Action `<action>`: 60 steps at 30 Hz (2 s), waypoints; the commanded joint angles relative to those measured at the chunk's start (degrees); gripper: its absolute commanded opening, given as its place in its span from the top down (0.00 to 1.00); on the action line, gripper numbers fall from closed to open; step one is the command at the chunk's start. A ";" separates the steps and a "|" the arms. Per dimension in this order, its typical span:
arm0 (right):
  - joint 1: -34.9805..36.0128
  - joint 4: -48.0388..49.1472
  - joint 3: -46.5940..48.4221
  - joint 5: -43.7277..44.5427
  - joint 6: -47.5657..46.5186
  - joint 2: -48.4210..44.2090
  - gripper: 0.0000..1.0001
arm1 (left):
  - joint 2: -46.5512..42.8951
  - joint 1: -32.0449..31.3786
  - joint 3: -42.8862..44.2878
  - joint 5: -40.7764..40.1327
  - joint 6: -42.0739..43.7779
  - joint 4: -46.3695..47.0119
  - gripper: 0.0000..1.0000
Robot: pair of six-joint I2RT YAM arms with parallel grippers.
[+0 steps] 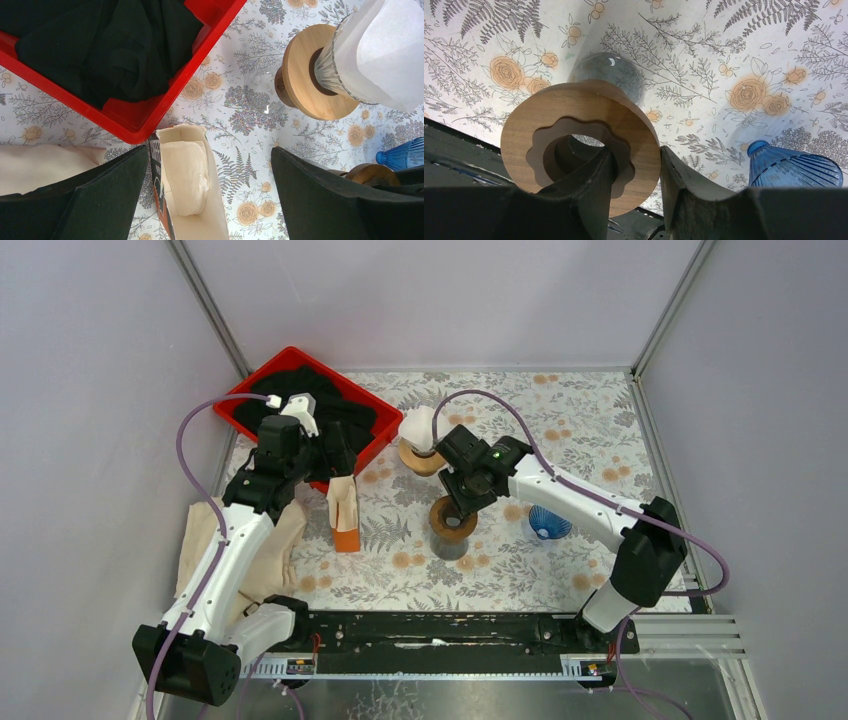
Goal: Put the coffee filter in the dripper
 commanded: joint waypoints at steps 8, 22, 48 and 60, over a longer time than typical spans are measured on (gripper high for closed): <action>0.51 2.57 -0.80 -0.57 0.50 0.02 0.62 | -0.45 0.42 -0.43 0.45 0.86 3.58 0.00; 0.53 1.29 0.24 -1.00 1.03 -3.21 0.44 | -0.59 0.46 -0.49 0.47 0.86 3.58 0.00; -17.05 2.40 -17.50 5.90 12.34 -24.39 0.28 | -1.09 0.48 -0.65 2.10 0.68 3.78 0.00; -31.89 3.00 -27.65 6.80 17.02 -30.84 0.32 | -0.82 0.50 -0.69 2.72 0.61 3.86 0.00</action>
